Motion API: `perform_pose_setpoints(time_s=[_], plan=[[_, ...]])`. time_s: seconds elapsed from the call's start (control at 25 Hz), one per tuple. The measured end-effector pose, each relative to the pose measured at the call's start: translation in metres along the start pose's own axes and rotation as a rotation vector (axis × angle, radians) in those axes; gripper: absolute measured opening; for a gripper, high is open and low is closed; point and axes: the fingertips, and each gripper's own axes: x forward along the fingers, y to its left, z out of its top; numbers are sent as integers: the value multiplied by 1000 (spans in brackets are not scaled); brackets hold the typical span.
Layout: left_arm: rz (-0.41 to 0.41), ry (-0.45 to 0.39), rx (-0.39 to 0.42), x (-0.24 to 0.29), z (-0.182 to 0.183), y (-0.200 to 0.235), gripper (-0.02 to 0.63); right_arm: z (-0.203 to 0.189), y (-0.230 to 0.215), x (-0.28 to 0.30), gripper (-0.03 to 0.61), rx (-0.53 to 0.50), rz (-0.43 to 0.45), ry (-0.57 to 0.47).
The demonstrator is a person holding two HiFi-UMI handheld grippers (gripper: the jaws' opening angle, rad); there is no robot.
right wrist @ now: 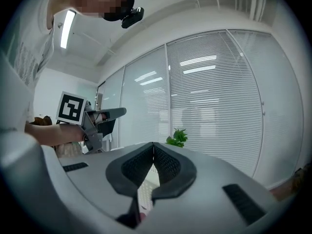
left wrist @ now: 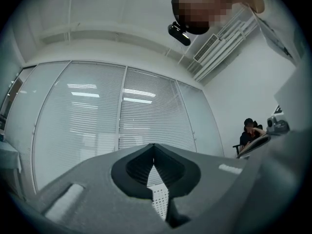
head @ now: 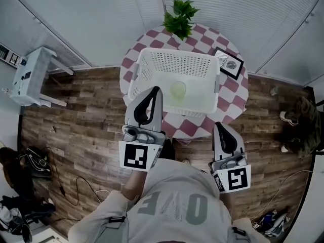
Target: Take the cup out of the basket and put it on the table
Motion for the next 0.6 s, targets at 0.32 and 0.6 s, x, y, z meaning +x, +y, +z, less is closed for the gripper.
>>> perform_pose_setpoints(time_s=[0.32, 0.6], plan=[[-14, 32, -35, 51, -33, 81, 5, 17, 2, 103, 9, -31, -20, 52], [-55, 55, -119, 92, -63, 130, 5, 9, 9, 169, 9, -49, -53, 158]])
